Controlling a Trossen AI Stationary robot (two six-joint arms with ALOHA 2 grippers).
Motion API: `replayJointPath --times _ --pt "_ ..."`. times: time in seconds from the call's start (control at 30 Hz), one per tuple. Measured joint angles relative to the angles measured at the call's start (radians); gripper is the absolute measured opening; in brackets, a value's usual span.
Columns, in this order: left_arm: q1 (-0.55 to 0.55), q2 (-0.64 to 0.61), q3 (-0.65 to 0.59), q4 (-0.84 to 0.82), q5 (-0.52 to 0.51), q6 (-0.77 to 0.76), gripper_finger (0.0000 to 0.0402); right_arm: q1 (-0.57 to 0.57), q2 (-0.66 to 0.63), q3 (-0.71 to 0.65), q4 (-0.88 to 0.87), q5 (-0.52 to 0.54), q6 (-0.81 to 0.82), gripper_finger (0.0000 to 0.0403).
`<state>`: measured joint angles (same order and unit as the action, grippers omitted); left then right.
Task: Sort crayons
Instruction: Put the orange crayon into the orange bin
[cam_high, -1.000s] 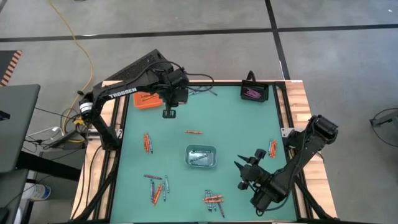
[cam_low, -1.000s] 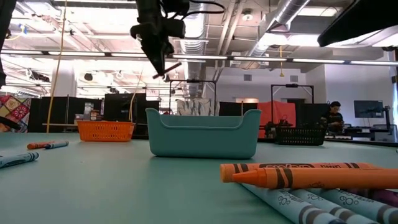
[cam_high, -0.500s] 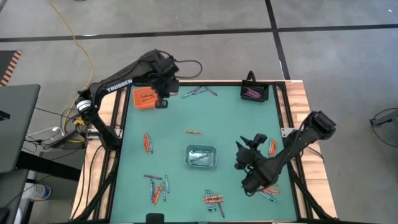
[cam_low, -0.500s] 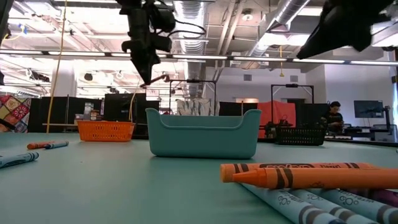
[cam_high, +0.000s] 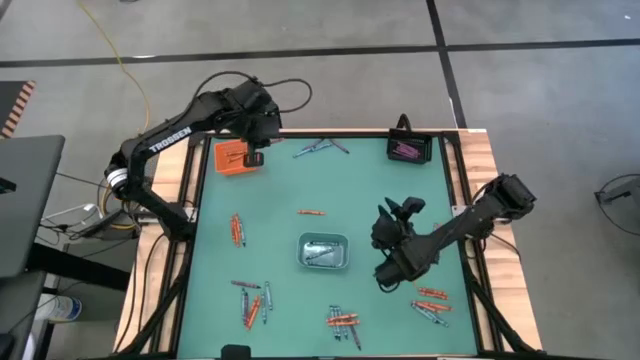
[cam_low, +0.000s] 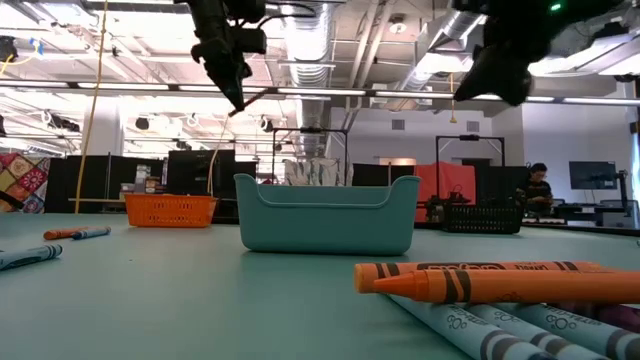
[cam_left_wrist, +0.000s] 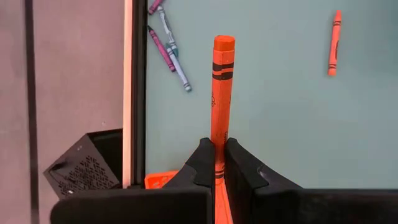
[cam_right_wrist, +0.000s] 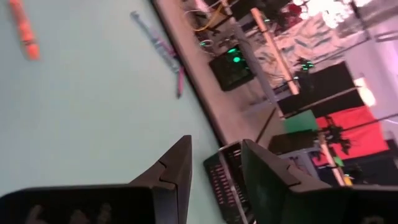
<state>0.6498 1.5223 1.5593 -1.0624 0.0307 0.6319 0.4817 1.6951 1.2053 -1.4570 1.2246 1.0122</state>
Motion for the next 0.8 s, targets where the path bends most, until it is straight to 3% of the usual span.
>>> replayJointPath --times 0.17,0.33,0.57,0.8 --pt "0.003 -0.026 0.000 -0.035 0.003 0.001 0.0000 -0.090 0.000 0.000 0.075 0.055 -0.040 0.0140" --pt "0.047 -0.004 -0.025 -0.120 -0.066 0.011 0.0000 -0.151 0.000 0.000 0.263 0.003 -0.211 0.0140" --pt "0.196 -0.003 -0.236 0.031 -0.102 0.021 0.0000 -0.170 0.000 0.000 0.473 -0.107 -0.443 0.0140" --pt "0.354 -0.002 -0.401 0.164 -0.102 0.023 0.0000 -0.161 0.000 0.000 0.509 -0.128 -0.490 0.0140"
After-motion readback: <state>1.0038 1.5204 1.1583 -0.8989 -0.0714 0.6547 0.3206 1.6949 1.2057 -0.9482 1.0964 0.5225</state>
